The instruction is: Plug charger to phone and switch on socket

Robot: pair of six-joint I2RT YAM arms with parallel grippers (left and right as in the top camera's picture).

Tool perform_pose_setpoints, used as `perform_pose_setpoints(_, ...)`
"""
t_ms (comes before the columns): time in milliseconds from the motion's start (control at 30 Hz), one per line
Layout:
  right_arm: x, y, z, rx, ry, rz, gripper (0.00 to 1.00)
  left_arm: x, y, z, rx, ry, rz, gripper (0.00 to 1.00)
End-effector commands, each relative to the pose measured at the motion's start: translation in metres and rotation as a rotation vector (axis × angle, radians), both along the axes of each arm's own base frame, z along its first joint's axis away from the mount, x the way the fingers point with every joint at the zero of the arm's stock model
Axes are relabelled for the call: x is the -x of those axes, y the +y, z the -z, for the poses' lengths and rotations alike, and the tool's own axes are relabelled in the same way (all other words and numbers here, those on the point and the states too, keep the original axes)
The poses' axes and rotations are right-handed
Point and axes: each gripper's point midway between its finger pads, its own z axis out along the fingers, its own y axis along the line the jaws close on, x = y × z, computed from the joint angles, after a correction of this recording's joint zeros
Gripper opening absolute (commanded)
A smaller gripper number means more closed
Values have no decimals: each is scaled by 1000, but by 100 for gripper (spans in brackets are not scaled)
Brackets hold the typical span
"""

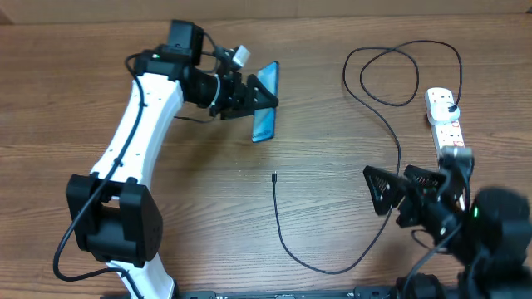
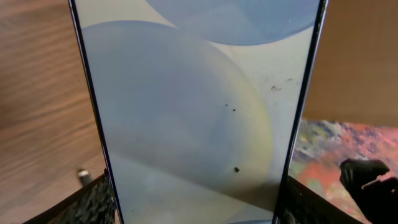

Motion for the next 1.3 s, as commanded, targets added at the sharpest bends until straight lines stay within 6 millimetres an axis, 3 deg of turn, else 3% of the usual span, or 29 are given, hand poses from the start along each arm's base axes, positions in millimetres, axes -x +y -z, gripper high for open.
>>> perform_pose_setpoints(0,-8,19,-13,-66,105,-99,100,13,-25,-25,73,-7,49,72)
perform_pose_setpoints(67,-11,43,-15,-162,154,-233,100,17,-36,-26,77,2,63,73)
perform_pose_setpoints(167,-23,51,0,-181,232,-260,75,23,-49,-27,80,11,82,73)
perform_pose_setpoints(267,-31,55,20,-154,311,-256,64,30,-58,-27,80,16,102,72)
perform_pose_setpoints(400,-39,67,49,-56,394,-238,64,31,-65,-25,64,13,103,72)
perform_pose_setpoints(667,-59,102,70,39,383,-244,73,33,-68,-19,22,2,101,72)
perform_pose_setpoints(900,-79,135,85,9,387,-273,73,41,-79,-15,-4,-13,131,72)
perform_pose_setpoints(1033,-88,139,77,-5,336,-273,65,44,-82,-11,-28,-25,139,72)
perform_pose_setpoints(1267,-93,138,75,0,316,-259,40,40,-79,-12,-26,-30,128,72)
